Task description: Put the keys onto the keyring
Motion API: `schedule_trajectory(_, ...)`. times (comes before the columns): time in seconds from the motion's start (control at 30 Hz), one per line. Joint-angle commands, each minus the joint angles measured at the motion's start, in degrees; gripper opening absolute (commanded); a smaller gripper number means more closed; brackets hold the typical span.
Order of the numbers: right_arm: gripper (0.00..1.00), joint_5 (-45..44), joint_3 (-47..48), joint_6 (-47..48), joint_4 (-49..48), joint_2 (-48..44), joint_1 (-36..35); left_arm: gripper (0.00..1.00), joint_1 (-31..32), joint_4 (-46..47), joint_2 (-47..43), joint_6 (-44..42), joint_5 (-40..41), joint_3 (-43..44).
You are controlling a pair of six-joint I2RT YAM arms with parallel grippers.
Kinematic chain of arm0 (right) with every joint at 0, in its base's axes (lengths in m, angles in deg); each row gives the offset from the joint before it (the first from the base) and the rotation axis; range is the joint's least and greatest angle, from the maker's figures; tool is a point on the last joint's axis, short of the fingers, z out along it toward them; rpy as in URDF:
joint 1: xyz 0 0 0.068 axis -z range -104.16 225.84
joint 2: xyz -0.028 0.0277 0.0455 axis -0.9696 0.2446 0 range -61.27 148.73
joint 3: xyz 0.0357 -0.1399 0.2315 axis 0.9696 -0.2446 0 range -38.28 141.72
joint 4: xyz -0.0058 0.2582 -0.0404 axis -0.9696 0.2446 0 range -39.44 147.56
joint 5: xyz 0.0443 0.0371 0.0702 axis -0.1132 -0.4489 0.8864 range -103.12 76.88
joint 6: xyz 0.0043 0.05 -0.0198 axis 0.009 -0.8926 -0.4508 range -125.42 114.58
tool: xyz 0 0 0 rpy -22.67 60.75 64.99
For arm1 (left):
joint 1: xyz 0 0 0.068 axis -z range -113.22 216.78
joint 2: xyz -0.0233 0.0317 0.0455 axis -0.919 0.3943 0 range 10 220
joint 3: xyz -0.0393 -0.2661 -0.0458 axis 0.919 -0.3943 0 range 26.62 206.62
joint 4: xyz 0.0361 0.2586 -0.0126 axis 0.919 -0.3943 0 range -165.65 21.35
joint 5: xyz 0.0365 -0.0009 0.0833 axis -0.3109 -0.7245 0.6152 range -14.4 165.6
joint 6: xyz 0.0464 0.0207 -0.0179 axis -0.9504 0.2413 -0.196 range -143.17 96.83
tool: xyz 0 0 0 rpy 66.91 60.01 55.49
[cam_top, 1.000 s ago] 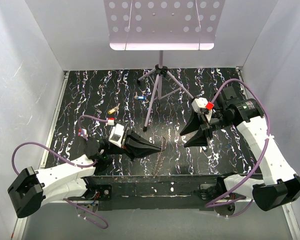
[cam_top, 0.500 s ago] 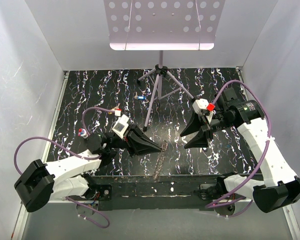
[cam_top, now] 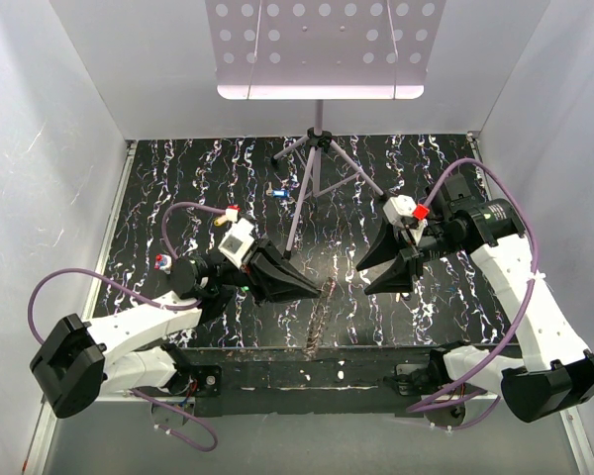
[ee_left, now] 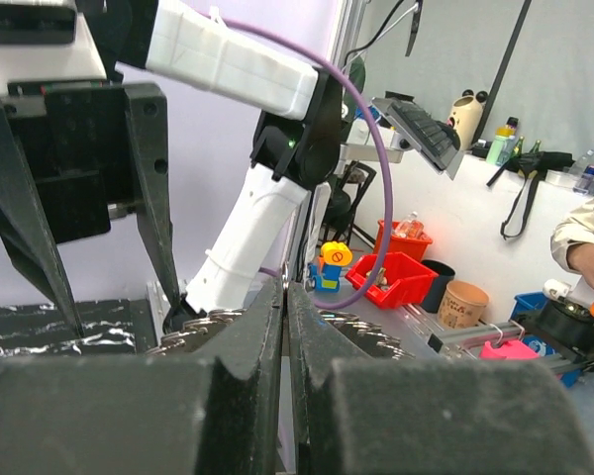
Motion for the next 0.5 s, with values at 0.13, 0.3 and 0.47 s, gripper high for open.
schedule_trajectory(0.13, 0.60, 3.6, 1.1, 0.9, 3.7, -1.5, 0.4, 0.00, -0.3, 13.2, -1.0, 1.4, 3.2, 7.6)
schedule_trajectory(0.3, 0.60, 3.9, 1.8, 0.0, 3.6, -1.8, 0.4, 0.00, -0.3, 13.2, -1.3, 2.8, 5.0, 10.3)
schedule_trajectory(0.47, 0.60, 4.1, 2.8, -0.5, 3.9, -2.4, 0.4, 0.00, -0.2, 13.2, -1.1, 3.1, 5.6, 11.7)
